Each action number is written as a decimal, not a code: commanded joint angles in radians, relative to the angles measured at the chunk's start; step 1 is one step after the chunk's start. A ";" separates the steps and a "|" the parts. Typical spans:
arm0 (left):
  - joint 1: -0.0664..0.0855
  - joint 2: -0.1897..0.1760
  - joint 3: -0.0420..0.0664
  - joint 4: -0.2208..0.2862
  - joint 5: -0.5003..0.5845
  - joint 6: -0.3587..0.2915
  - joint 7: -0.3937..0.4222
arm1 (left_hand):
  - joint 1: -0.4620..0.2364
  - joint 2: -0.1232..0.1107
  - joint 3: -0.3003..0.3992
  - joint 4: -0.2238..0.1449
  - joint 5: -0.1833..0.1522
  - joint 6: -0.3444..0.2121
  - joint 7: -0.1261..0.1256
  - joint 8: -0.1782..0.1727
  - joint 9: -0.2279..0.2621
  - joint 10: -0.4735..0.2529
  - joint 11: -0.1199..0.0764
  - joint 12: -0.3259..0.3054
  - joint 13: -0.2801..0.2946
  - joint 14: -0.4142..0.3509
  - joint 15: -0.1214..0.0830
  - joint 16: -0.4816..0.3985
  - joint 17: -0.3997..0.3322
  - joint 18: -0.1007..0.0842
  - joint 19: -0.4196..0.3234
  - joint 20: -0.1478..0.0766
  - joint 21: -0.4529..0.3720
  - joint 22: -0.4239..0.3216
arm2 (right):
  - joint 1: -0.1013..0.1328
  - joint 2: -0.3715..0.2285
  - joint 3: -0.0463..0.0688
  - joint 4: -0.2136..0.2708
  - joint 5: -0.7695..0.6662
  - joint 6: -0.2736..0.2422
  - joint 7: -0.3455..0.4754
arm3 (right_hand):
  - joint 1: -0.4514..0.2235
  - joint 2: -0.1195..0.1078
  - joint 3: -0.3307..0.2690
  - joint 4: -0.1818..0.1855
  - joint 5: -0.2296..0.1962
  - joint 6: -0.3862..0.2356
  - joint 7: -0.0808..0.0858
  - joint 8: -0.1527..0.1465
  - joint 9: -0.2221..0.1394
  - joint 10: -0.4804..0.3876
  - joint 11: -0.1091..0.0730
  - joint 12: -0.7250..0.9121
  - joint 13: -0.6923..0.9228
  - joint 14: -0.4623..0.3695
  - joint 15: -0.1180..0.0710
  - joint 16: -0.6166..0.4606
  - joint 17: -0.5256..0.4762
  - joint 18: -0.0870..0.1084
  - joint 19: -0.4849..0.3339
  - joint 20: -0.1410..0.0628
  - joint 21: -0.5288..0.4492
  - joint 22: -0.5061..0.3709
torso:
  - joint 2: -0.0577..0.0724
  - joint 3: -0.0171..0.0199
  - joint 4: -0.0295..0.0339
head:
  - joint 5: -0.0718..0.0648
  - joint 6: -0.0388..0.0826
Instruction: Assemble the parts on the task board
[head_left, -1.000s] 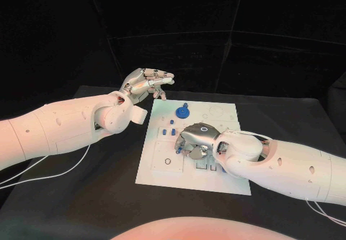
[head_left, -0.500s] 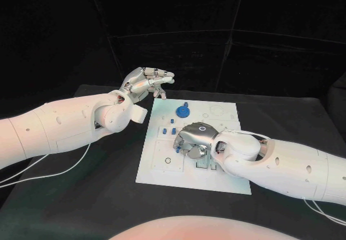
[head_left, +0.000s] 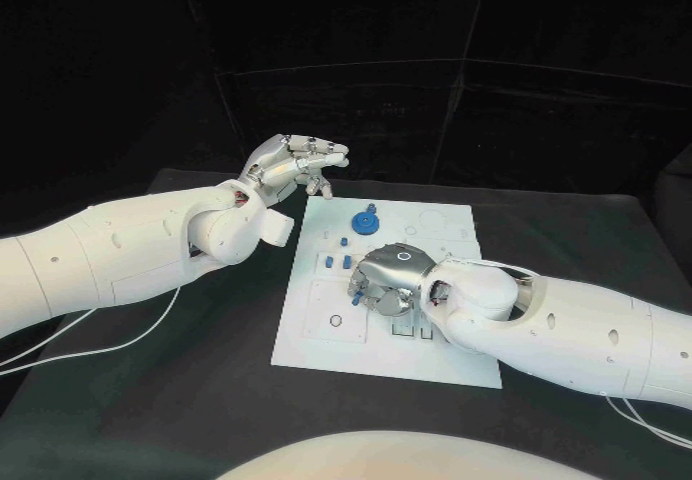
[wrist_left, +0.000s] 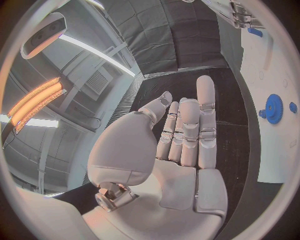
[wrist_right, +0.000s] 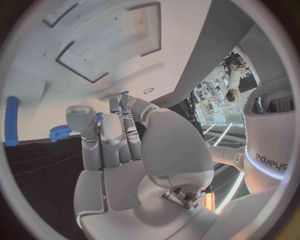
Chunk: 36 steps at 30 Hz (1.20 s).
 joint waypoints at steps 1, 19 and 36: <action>0.001 0.000 0.000 0.000 0.002 0.017 0.001 | 0.008 0.001 -0.007 0.001 0.004 -0.004 0.006 -0.004 -0.001 -0.006 -0.003 -0.002 -0.001 -0.002 0.003 -0.003 -0.001 0.013 -0.001 0.007 -0.005 -0.001 | 0.000 0.001 -0.001 0.001 -0.022 0.022 -0.016 | 0.001 -0.007 0.002 0.002 0.006 0.002 0.006 -0.003 0.001 0.001 0.008 -0.005 0.000 0.037 0.001 0.003 0.000 -0.006 0.006 0.004 0.004 0.002 | 0.000 0.0002 -0.0003 | 0.000 -0.001; 0.001 0.000 0.000 0.000 0.002 0.020 -0.004 | 0.008 0.001 -0.008 0.001 0.004 -0.005 0.007 -0.004 0.000 -0.007 -0.002 -0.002 0.000 -0.003 0.003 -0.004 -0.004 0.013 -0.001 0.007 -0.006 -0.002 | -0.001 0.012 -0.001 -0.002 -0.016 0.043 -0.003 | -0.012 -0.018 -0.010 0.011 0.006 -0.006 0.009 -0.013 -0.001 -0.008 0.012 -0.018 -0.001 0.034 0.004 0.011 0.002 -0.006 -0.001 0.007 0.010 0.006 | 0.000 -0.0002 -0.0001 | -0.001 -0.003; 0.001 0.001 0.000 -0.003 0.002 0.027 -0.012 | 0.008 0.001 -0.008 0.001 0.004 -0.005 0.007 -0.004 0.000 -0.008 -0.002 -0.002 0.000 -0.003 0.003 -0.004 -0.004 0.012 -0.001 0.007 -0.006 -0.002 | -0.004 0.015 -0.001 -0.004 0.009 0.033 0.009 | -0.033 -0.037 -0.026 0.027 0.008 -0.036 0.019 -0.035 -0.004 -0.040 0.024 -0.046 -0.002 0.029 0.014 0.019 0.001 -0.005 -0.010 0.016 0.013 0.006 | 0.000 0.0002 -0.0004 | -0.002 -0.008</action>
